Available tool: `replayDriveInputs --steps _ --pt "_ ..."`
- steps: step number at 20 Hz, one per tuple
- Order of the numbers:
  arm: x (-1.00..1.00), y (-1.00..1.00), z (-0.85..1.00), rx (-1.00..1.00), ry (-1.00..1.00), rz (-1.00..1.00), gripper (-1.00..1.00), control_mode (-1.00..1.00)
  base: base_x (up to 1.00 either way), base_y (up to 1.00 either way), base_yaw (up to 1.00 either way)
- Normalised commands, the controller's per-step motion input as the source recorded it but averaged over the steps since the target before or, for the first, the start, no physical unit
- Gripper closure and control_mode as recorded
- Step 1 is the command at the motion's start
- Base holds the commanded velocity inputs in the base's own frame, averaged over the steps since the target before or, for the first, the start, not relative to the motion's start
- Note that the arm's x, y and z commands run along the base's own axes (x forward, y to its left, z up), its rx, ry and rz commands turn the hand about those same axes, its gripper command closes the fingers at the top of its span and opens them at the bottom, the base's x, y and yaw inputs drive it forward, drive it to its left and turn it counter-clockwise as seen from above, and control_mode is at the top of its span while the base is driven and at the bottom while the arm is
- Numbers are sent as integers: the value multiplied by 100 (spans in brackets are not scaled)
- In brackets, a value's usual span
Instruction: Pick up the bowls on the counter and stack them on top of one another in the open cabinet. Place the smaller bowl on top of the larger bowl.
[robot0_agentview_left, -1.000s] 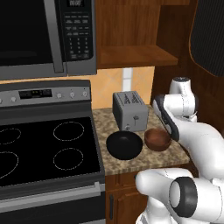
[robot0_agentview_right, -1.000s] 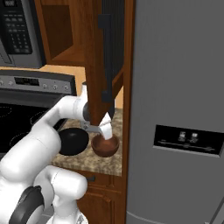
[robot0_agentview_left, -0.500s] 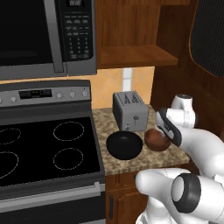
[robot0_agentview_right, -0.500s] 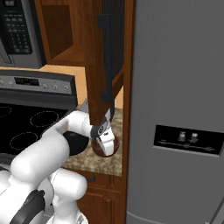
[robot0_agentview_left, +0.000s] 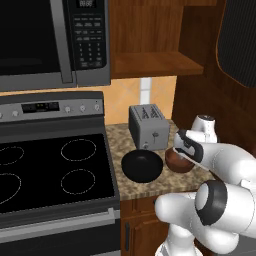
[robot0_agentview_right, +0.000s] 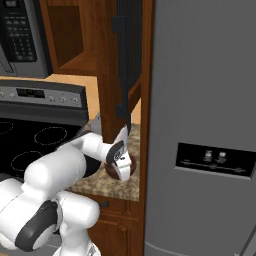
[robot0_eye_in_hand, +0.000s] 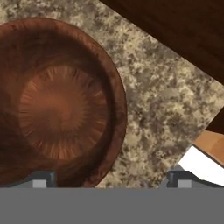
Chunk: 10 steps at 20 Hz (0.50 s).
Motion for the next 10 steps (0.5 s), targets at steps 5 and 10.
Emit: replayDriveInputs --steps 5,10 --pt "14 0 -23 0 0 0 -100 -100 0 0 0" --pt "19 0 -19 0 0 0 -100 -100 0 0 0"
